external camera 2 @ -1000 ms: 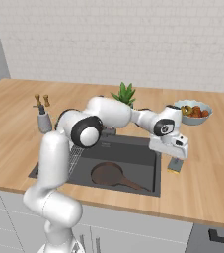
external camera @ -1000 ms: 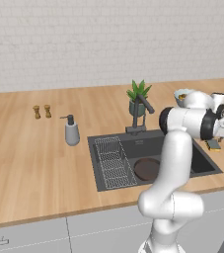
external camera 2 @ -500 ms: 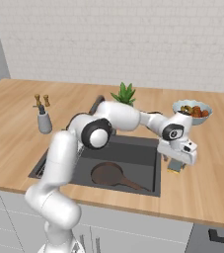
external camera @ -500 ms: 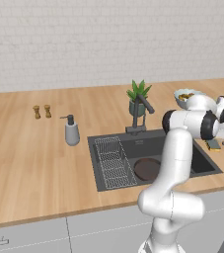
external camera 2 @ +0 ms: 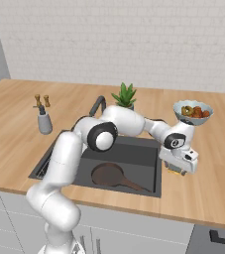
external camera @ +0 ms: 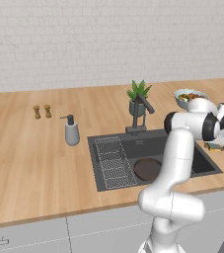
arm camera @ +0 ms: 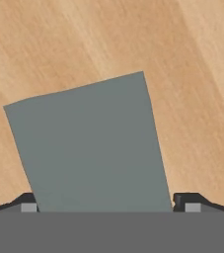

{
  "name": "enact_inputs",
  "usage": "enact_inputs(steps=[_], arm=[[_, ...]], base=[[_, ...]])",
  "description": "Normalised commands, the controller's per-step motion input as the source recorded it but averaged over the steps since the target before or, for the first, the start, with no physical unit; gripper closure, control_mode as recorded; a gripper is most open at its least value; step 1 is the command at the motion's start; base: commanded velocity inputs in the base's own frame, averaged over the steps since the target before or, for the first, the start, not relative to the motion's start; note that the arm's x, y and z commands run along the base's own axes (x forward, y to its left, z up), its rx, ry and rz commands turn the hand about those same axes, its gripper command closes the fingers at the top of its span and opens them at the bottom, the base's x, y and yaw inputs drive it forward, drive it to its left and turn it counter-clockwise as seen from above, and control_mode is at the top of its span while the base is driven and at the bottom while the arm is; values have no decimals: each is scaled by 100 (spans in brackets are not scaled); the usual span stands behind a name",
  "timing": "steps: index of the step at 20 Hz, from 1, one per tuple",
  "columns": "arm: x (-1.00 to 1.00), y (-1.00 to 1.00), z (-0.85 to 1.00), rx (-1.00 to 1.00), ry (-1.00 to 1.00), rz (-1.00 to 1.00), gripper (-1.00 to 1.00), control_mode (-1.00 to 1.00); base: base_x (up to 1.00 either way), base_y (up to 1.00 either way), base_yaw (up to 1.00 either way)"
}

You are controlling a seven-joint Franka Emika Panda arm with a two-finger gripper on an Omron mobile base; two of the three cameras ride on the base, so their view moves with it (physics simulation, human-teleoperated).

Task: Pick the pan and sponge and place them into the sink. Then turn on the water.

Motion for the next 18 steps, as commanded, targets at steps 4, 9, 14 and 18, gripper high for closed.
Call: enact_inputs(steps=[4,9,14,18], arm=[[0,0,-38,0,0,0,-100,-100],[0,0,-6,0,0,0,100,-100],[0,0,0,0,0,0,100,-100],[-2,0,0,1,0,13,100,-100]], base=[[0,0,0],[0,0,0],[0,0,0],[0,0,0]])
